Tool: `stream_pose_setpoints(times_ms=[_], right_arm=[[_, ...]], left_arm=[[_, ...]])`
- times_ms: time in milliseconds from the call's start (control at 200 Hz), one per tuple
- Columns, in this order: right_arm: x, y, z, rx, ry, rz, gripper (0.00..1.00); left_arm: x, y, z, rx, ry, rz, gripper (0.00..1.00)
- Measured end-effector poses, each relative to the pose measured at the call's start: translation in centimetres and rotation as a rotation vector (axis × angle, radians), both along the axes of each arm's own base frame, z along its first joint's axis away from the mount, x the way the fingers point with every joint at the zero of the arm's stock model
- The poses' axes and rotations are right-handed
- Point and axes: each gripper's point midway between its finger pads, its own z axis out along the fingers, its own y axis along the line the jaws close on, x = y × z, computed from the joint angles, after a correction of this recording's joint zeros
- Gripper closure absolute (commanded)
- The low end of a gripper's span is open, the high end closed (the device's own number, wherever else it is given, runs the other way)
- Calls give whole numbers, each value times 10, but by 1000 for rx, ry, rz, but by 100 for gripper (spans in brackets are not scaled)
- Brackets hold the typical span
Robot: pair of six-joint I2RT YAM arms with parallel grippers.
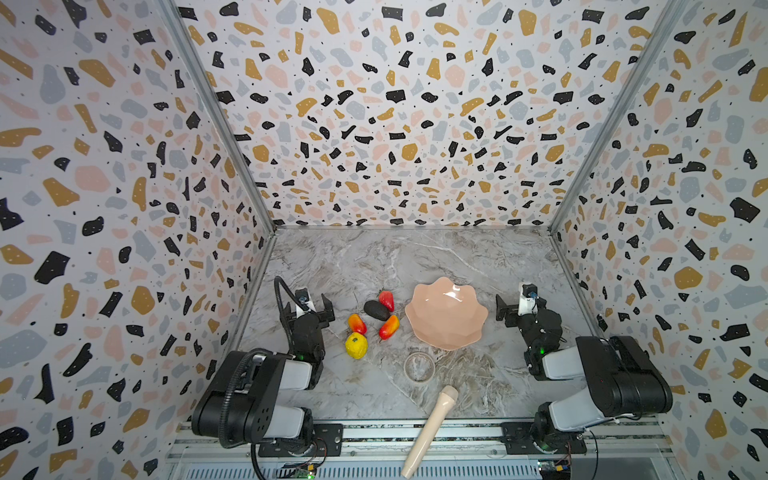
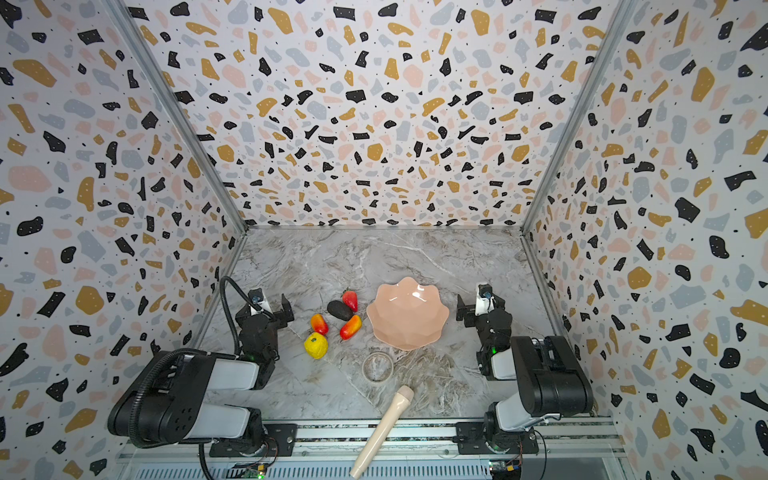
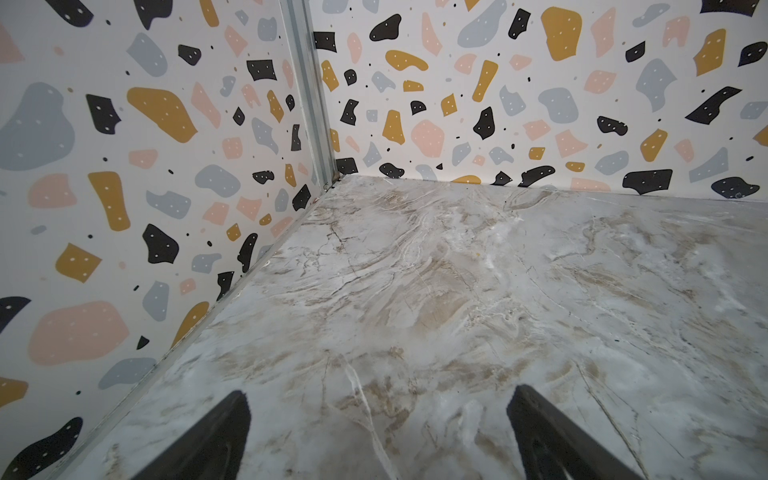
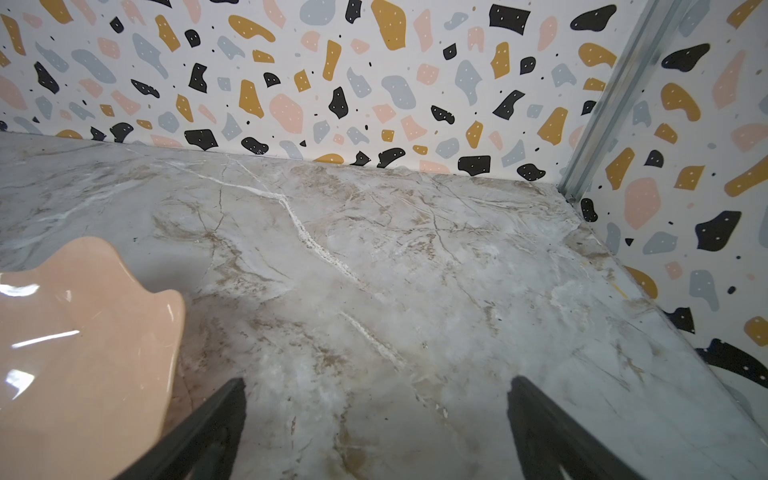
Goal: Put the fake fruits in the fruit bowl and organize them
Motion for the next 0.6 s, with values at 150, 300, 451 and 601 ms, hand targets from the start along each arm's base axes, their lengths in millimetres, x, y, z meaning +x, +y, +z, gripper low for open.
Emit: stream_pose_setpoints(times_ms=[150, 300, 451, 601], right_arm=[[0, 0, 0, 0, 2, 0, 1], [0, -2, 0, -3, 8, -14, 1], [1, -2, 28, -10, -26, -32, 1], [9, 29, 89, -37, -111, 26, 1]], left_arm=[[0, 0, 0, 0, 0, 0, 1], [0, 0, 0, 0, -1, 0, 0], [0, -2, 17, 7, -4, 10, 0], [0, 1, 79, -41, -124, 52, 0]])
